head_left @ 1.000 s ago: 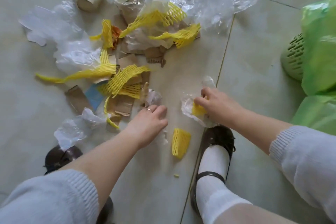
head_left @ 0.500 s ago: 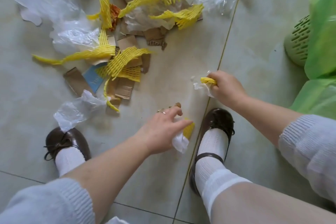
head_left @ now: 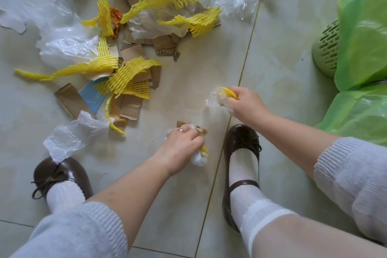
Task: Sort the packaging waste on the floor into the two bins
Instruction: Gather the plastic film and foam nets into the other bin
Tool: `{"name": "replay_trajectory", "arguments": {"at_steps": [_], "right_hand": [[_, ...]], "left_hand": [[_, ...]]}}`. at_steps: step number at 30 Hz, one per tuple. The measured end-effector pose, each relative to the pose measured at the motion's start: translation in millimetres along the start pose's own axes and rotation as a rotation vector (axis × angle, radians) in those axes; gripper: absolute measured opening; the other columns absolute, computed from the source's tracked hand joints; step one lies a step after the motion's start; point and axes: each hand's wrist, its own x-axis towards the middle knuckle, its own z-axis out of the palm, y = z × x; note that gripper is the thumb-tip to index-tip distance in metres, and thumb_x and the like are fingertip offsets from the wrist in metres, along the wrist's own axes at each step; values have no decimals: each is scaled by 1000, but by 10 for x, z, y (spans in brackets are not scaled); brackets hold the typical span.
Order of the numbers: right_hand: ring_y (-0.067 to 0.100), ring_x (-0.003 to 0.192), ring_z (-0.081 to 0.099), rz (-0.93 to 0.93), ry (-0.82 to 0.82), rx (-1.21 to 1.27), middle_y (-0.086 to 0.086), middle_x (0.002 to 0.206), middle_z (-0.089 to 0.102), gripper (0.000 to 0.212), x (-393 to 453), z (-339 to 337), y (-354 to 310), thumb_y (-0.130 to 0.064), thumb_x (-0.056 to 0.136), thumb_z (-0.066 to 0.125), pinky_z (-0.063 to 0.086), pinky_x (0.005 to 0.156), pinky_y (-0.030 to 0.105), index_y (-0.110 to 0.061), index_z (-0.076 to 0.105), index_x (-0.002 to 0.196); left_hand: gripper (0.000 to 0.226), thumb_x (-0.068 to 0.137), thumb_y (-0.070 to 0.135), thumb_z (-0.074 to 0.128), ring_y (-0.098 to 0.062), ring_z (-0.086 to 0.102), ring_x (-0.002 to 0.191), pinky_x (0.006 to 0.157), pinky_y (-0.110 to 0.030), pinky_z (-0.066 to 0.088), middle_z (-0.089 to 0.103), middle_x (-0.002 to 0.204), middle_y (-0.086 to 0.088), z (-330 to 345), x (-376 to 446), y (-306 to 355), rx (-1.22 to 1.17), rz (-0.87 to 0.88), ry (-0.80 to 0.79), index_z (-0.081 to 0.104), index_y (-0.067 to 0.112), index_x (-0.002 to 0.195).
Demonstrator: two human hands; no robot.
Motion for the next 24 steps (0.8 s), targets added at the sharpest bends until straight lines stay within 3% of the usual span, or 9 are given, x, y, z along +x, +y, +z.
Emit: {"name": "replay_trajectory", "arguments": {"at_steps": [3,6,8,10,14,16,18,20,24], "right_hand": [[16,58,43,1,25,35,-2,58,46,38,-90,-128,-54,-45,86,54,33,57,30,-13,51,65],[17,57,42,-24,61,-38,0,58,46,33,-167,-355,-129,-33,83,61,32,51,22,-15,48,59],[18,59,44,2,79,0,1,60,49,24,-185,-505,-192,-25,77,65,33,51,20,-17,52,60],[17,66,50,23,74,209,2,68,55,5,-238,-691,-284,-21,71,64,42,63,25,-18,60,70],[24,82,68,-24,113,498,8,84,62,20,-465,-1270,-460,1,82,54,58,77,43,-18,59,82],[24,69,68,-125,266,441,7,77,61,15,-589,-1661,-536,3,83,52,59,72,49,-10,58,86],[18,55,58,-184,441,352,3,68,52,11,-694,-2097,-556,1,83,50,59,65,42,0,56,92],[20,60,54,-212,563,246,3,69,49,7,-787,-2545,-498,-4,83,50,53,63,38,-3,54,88],[14,64,48,-85,672,39,1,76,50,17,-865,-3277,-129,-26,89,51,38,57,28,-10,53,94]], "left_hand": [[22,71,0,64,-38,53,87,71,-37,44,51,100,-16,-150,80,-27,-299,-370,126,57,9,91],[33,75,2,64,-34,48,106,92,-30,36,41,117,-16,-460,224,-69,-546,-695,257,54,8,106],[30,76,1,58,-31,46,111,93,-26,34,45,118,-17,-764,368,-67,-628,-799,328,56,8,105],[25,77,0,54,-30,50,99,80,-29,38,53,102,-13,-1070,534,2,-727,-853,378,56,9,100],[17,80,-1,47,-26,49,79,68,-31,35,50,74,-2,-1644,825,340,-881,-793,458,52,10,92],[16,75,3,46,-25,50,76,68,-33,37,54,77,-7,-1973,990,570,-987,-674,546,53,11,87],[16,75,9,44,-23,49,72,67,-33,39,54,79,-5,-2283,1181,820,-1074,-552,595,50,21,83],[18,81,11,43,-23,51,72,69,-35,42,54,80,-1,-2527,1403,1045,-1062,-454,592,48,28,84],[20,85,21,48,-26,55,94,78,-32,41,57,103,-6,-2807,1954,1410,-899,-297,552,45,21,105]]}}
